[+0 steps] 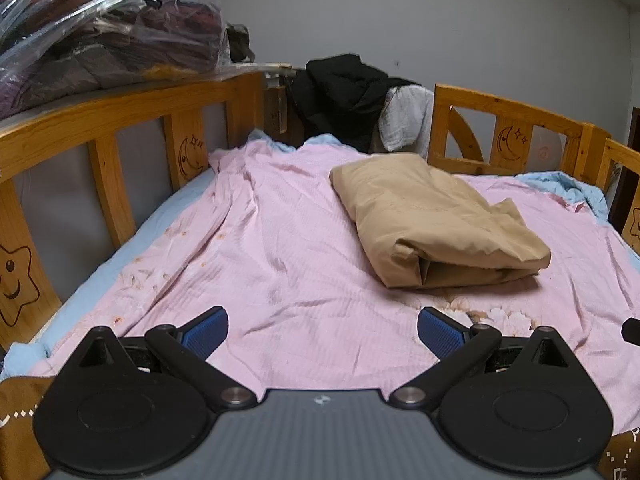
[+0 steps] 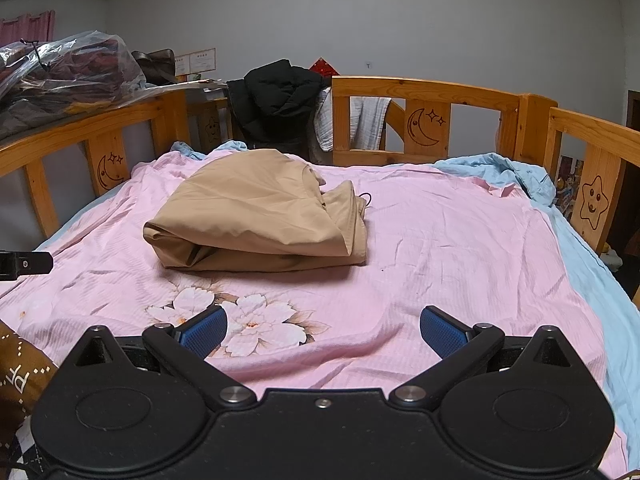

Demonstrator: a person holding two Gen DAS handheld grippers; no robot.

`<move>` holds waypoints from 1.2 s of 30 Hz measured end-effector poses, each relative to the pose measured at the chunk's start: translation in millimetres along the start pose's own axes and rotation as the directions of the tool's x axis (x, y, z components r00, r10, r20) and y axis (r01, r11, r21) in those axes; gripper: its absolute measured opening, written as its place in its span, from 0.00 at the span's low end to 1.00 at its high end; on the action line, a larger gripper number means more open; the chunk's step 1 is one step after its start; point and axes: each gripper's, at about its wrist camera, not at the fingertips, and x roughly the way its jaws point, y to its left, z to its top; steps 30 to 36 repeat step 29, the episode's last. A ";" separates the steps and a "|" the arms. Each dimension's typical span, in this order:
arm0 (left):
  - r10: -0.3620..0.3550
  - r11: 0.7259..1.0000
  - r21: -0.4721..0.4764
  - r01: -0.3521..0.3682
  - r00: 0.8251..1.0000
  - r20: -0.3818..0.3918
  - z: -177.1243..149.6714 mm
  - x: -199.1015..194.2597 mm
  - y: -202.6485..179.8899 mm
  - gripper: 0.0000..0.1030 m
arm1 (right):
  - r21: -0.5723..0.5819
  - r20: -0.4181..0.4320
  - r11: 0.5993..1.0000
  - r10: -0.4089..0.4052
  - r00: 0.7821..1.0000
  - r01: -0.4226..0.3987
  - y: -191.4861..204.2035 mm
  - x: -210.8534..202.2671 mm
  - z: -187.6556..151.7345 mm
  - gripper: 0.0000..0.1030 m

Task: Fold large clothes

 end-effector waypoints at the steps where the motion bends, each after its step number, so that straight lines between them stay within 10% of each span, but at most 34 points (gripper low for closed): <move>1: 0.000 1.000 -0.001 0.000 1.000 -0.008 0.0 2.1 -1.3 0.99 | 0.000 -0.001 1.000 0.000 1.000 0.000 -0.3 0.0 -0.2 0.99; 36: 0.013 1.000 -0.001 -0.013 0.999 -0.030 0.7 12.9 -3.9 0.99 | 0.011 -0.019 1.000 -0.005 1.000 0.005 2.2 3.6 -1.5 0.99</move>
